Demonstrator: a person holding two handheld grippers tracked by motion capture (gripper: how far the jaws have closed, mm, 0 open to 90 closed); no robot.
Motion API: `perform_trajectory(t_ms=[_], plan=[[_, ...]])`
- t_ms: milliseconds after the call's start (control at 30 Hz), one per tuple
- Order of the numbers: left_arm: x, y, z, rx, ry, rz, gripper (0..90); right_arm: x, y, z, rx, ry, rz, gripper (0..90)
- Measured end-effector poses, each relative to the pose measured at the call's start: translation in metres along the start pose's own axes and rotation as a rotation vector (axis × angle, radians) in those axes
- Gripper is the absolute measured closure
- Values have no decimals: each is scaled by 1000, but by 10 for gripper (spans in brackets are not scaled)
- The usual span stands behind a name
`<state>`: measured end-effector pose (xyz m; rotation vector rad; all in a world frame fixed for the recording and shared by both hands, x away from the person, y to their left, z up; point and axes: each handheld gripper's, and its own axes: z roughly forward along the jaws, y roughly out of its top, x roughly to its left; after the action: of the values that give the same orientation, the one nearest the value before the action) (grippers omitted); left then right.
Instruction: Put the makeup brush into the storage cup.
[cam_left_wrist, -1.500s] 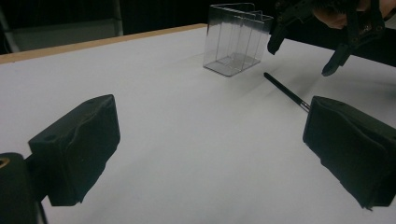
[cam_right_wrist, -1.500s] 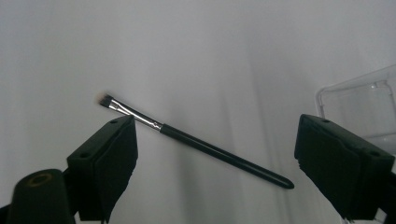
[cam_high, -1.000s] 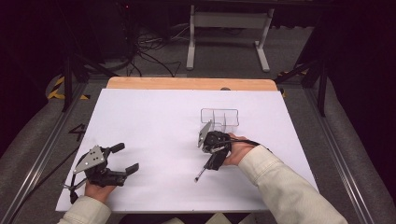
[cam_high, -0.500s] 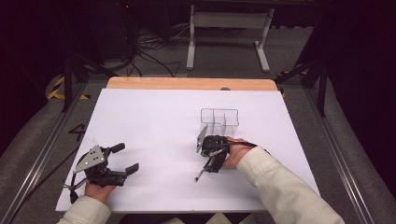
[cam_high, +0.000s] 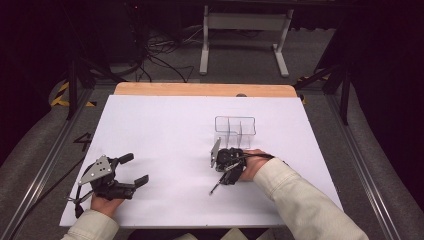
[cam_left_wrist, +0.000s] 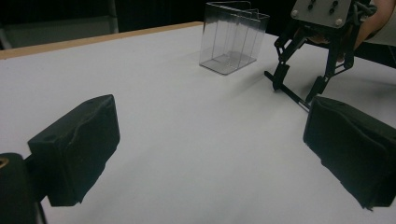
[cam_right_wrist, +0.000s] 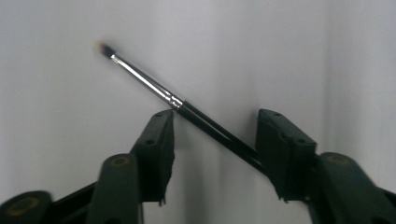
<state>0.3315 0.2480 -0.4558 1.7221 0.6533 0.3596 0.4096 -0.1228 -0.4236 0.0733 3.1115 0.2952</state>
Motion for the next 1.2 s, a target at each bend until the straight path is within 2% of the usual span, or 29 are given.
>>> perform_trajectory(t_ms=[133, 167, 233, 267, 500, 600, 733, 1033, 1067, 1100, 1200], plan=[[0, 0, 0, 1, -1, 1, 42, 3, 0, -2, 24, 9, -22, 694], [0, 0, 0, 0, 0, -1, 42, 3, 0, -2, 24, 9, -22, 694], [0, 0, 0, 0, 0, -2, 42, 5, 0, -2, 39, 12, -30, 821], [0, 0, 0, -2, 1, -3, 42, 6, 1, -2, 49, 16, -29, 834], [0, 0, 0, -1, -2, -4, 42, 7, 3, -3, 65, 11, -26, 841], [0, 0, 0, -1, -1, -5, 42, 7, 2, -3, 64, 25, -17, 841], [1, 0, 0, -2, -3, -5, 41, 7, 2, -6, 59, 13, -18, 841], [0, 0, 0, -4, -2, -8, 40, 9, -3, -38, -72, -49, 5, 841], [0, 0, 0, -4, -2, -8, 40, 9, -3, -38, -72, -49, 5, 841], [0, 0, 0, -4, -2, -7, 39, 10, -4, -44, -99, -63, 13, 841], [0, 0, 0, -4, -1, -7, 40, 10, -5, -49, -117, -72, 15, 841]])
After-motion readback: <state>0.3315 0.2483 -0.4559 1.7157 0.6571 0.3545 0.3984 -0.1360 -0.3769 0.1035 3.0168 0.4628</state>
